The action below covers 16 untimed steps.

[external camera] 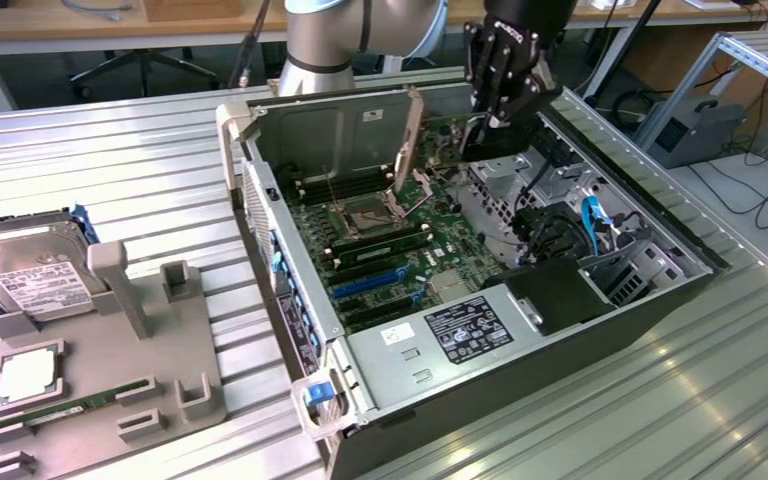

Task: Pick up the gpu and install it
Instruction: 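Insert the gpu into the slot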

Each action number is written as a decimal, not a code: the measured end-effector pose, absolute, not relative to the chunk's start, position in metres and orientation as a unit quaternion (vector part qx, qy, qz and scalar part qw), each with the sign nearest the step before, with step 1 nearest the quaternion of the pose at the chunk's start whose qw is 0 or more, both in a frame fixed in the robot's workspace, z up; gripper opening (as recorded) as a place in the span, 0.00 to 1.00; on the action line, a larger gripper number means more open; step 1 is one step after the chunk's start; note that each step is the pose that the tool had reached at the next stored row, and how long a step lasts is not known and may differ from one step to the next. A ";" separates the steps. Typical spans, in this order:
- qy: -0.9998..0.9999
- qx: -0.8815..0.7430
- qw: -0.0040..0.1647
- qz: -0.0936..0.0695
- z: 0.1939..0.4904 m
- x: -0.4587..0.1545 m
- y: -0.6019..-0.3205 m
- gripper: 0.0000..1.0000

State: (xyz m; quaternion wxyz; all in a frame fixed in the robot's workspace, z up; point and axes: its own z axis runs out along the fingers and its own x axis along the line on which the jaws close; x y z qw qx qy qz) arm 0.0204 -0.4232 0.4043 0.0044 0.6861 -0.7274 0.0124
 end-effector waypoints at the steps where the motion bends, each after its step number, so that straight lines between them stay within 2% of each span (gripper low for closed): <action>1: -0.727 0.687 0.004 0.013 0.402 0.020 -0.423 0.27; 10: -0.723 0.691 0.004 0.013 0.376 0.016 -0.423 0.27; 16: -0.722 0.691 0.004 0.013 0.370 -0.002 -0.423 0.27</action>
